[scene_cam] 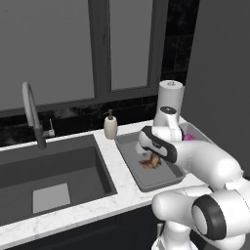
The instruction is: Place one onion and one steak in each tupperware on the nearby counter, to pack two identical lunches.
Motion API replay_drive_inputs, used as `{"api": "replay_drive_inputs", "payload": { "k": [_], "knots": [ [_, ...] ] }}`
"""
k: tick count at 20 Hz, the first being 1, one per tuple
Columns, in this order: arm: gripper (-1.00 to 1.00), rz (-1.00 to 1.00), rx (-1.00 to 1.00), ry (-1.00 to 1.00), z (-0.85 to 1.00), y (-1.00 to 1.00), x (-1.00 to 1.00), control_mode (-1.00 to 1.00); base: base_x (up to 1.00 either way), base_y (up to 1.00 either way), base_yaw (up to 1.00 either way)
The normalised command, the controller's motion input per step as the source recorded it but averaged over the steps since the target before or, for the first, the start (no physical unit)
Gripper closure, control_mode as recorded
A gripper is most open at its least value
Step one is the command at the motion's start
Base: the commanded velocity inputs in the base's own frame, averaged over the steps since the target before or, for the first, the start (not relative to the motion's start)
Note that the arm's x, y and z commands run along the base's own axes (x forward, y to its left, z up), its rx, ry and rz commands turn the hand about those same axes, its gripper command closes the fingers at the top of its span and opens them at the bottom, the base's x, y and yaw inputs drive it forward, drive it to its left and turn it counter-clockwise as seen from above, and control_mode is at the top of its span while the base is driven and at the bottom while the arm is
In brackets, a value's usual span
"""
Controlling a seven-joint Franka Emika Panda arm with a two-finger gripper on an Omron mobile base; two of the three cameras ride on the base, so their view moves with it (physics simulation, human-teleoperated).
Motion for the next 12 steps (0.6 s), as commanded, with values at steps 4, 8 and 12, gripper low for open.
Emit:
{"api": "replay_drive_inputs", "payload": {
  "k": [4,8,12],
  "knots": [
    [-1.0,0.0,0.0,0.0,0.54,0.0,-0.04,-1.0,0.0,0.0,0.0],
    [-1.0,0.0,0.0,0.0,0.43,0.0,-0.59,-1.0,0.0,0.0,0.0],
    [-1.0,-0.01,0.0,0.0,0.02,0.0,-1.0,-1.0,0.0,0.0,0.0]
  ]
}}
